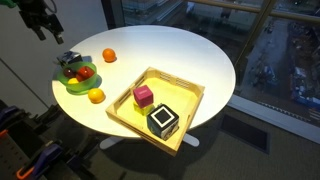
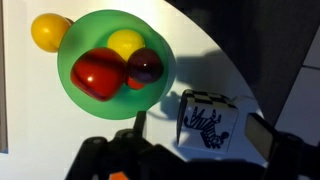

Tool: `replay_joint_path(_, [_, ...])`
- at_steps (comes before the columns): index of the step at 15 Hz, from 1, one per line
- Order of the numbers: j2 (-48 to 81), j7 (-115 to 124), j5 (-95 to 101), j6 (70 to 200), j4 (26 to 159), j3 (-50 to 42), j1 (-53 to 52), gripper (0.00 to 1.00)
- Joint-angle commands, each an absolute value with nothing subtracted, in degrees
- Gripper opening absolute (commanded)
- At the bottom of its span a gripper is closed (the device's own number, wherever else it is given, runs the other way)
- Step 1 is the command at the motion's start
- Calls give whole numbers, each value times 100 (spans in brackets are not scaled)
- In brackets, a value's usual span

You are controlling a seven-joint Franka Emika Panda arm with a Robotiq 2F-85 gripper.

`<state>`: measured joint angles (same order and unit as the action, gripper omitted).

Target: Put the plushy cube in the crate

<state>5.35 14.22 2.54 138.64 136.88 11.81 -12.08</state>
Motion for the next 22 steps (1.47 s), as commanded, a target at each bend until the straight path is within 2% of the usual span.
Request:
replay_joint_path(1, [732, 1892, 319, 13921, 13576, 1149, -1302, 100])
replay_joint_path(22, [2083, 2336, 827, 13802, 12439, 785, -1829, 100])
